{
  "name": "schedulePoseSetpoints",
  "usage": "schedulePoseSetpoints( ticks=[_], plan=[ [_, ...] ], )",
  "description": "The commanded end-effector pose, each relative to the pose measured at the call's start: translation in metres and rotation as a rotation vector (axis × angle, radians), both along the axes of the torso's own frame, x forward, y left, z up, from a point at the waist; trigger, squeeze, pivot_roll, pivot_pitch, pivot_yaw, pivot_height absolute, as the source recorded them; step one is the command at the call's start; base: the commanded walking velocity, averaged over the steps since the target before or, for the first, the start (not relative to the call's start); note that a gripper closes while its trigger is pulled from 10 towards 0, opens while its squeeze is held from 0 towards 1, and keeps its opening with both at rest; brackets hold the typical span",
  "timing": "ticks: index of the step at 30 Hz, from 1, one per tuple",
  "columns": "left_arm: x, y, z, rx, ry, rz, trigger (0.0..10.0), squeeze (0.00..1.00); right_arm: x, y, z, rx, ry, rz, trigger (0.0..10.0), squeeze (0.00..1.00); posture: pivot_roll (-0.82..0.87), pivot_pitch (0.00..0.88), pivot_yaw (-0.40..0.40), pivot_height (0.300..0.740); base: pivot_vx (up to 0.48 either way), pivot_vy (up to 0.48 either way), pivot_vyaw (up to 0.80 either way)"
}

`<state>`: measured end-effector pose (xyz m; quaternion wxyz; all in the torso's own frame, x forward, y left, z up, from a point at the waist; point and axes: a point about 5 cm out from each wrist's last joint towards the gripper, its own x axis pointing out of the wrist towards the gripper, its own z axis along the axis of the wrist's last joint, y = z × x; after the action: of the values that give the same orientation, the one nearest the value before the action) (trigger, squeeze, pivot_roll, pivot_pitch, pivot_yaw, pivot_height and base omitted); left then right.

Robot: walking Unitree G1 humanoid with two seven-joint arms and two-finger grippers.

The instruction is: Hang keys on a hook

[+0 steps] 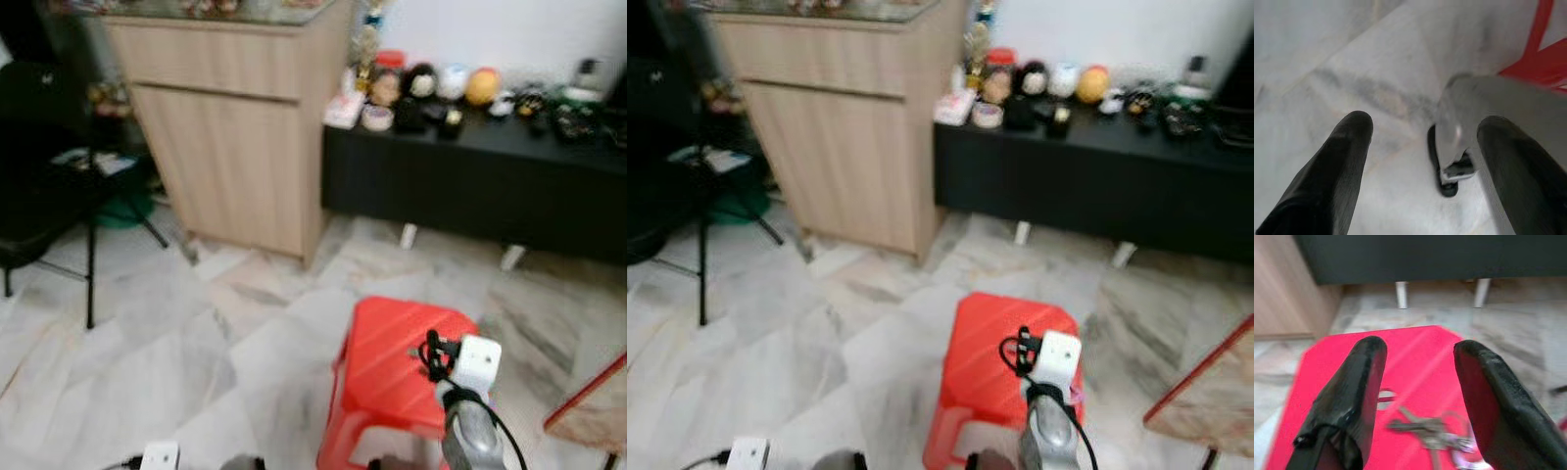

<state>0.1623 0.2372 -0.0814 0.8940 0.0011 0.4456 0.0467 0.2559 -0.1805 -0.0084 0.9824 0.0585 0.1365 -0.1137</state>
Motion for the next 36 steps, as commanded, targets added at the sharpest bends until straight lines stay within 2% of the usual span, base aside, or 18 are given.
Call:
schedulePoseSetpoints(
  ticks=[1,12,20,26,36],
  plan=[
    [-0.0063,0.0007,-0.0027,0.007,0.026,-0.009,10.0,0.00,0.0002,0.0036,-0.0004,0.005,0.000,0.007,10.0,0.00,-0.03,0.005,-0.026,0.641,0.000,0.000,0.00],
    [-0.0062,0.0004,-0.0028,0.010,0.027,-0.012,10.0,0.00,0.0007,0.0041,-0.0016,0.008,0.015,0.008,10.0,0.00,-0.02,0.012,-0.031,0.641,0.000,0.000,0.00],
    [-0.0059,0.0001,-0.0028,0.008,0.026,-0.006,10.0,0.00,0.0002,0.0050,-0.0032,0.011,0.026,0.009,10.0,0.00,-0.02,0.013,-0.033,0.641,0.000,0.000,-0.66],
    [-0.0059,0.0001,-0.0027,0.008,0.025,-0.005,10.0,0.00,0.0003,0.0053,-0.0026,0.003,0.022,0.010,10.0,0.00,-0.02,0.014,-0.033,0.641,0.000,0.000,0.00],
    [-0.0059,0.0006,-0.0026,0.013,0.026,-0.009,10.0,0.00,0.0003,0.0067,-0.0023,0.003,0.020,0.007,10.0,0.00,-0.02,0.016,-0.033,0.641,0.336,0.000,0.00]
  ],
)
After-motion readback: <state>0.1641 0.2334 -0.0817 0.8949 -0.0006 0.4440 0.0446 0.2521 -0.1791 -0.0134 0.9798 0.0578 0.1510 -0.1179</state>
